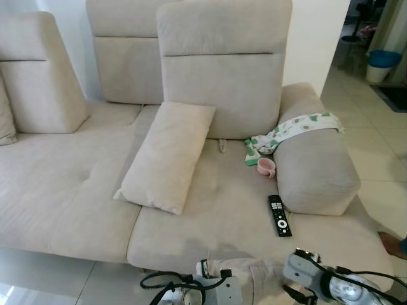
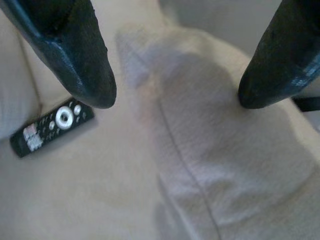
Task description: Move the pillow to the sofa from floor
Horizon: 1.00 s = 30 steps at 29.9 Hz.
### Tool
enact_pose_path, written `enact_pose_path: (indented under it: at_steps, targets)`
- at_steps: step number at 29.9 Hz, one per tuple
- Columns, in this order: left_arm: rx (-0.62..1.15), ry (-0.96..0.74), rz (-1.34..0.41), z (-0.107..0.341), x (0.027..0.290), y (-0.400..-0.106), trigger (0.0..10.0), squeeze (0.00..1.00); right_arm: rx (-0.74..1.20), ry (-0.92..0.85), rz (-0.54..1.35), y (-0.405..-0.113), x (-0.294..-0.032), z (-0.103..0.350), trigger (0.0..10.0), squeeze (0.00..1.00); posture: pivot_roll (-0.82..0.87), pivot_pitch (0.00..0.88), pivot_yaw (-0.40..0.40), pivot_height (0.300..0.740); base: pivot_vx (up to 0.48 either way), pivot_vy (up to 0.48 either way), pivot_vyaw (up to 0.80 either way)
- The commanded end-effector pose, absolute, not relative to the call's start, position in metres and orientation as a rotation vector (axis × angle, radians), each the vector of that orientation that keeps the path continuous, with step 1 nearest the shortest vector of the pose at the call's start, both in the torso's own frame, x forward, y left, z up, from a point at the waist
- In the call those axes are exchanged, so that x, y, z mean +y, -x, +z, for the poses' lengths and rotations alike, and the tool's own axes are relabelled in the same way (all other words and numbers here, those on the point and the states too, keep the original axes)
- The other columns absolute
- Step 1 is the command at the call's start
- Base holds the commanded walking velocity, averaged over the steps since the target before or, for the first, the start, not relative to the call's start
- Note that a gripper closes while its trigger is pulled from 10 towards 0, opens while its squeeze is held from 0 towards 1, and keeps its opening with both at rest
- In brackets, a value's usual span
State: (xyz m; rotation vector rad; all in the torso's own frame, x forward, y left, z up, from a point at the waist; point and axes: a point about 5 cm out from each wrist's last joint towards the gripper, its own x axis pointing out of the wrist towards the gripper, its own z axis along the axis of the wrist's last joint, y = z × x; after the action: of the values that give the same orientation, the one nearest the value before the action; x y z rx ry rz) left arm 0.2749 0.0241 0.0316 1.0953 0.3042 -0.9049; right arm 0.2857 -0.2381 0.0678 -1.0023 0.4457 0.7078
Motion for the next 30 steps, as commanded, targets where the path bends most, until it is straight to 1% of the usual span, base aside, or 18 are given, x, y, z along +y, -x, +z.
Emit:
enact_pose_path:
  at_steps: [1,8,9,17,20,21,22,30]
  targets:
    - [0.299,-1.121,-0.893,0.033,0.027,-0.275,10.0,0.0,0.445,1.006,0.736,-0.285,-0.232,0.061,10.0,0.0,0.04,0.166,0.083,0.615,0.0,0.0,0.0]
    - [0.3,-1.117,-0.901,0.034,0.025,-0.27,10.0,0.0,0.514,1.013,0.729,-0.29,-0.232,0.044,10.0,0.0,0.06,0.167,0.081,0.615,0.0,0.0,0.0]
    - [0.301,-1.116,-0.907,0.034,0.025,-0.267,10.0,0.0,0.578,1.01,0.704,-0.289,-0.237,0.034,10.0,0.0,0.07,0.167,0.082,0.615,0.0,0.0,0.0]
    - [0.304,-1.116,-0.909,0.034,0.025,-0.265,10.0,0.0,0.623,0.995,0.695,-0.286,-0.239,0.027,10.0,0.0,0.07,0.167,0.082,0.615,0.0,0.0,0.0]
    - [0.307,-1.121,-0.904,0.034,0.027,-0.266,10.0,0.0,0.665,0.954,0.69,-0.282,-0.241,0.02,10.0,0.0,0.06,0.165,0.081,0.615,0.0,0.0,0.0]
    - [0.308,-1.123,-0.9,0.034,0.028,-0.267,10.0,0.0,0.678,0.945,0.689,-0.28,-0.241,0.017,7.5,0.0,0.06,0.164,0.081,0.615,0.0,0.0,0.0]
    - [0.304,-1.123,-0.895,0.036,0.027,-0.268,10.0,0.0,0.684,0.922,0.682,-0.277,-0.24,0.014,0.0,0.0,0.06,0.161,0.081,0.615,0.0,0.0,0.0]
    - [0.296,-1.117,-0.891,0.038,0.023,-0.269,10.0,0.0,0.676,0.865,0.654,-0.273,-0.239,0.01,0.0,0.0,0.05,0.143,0.078,0.615,0.0,0.0,0.0]
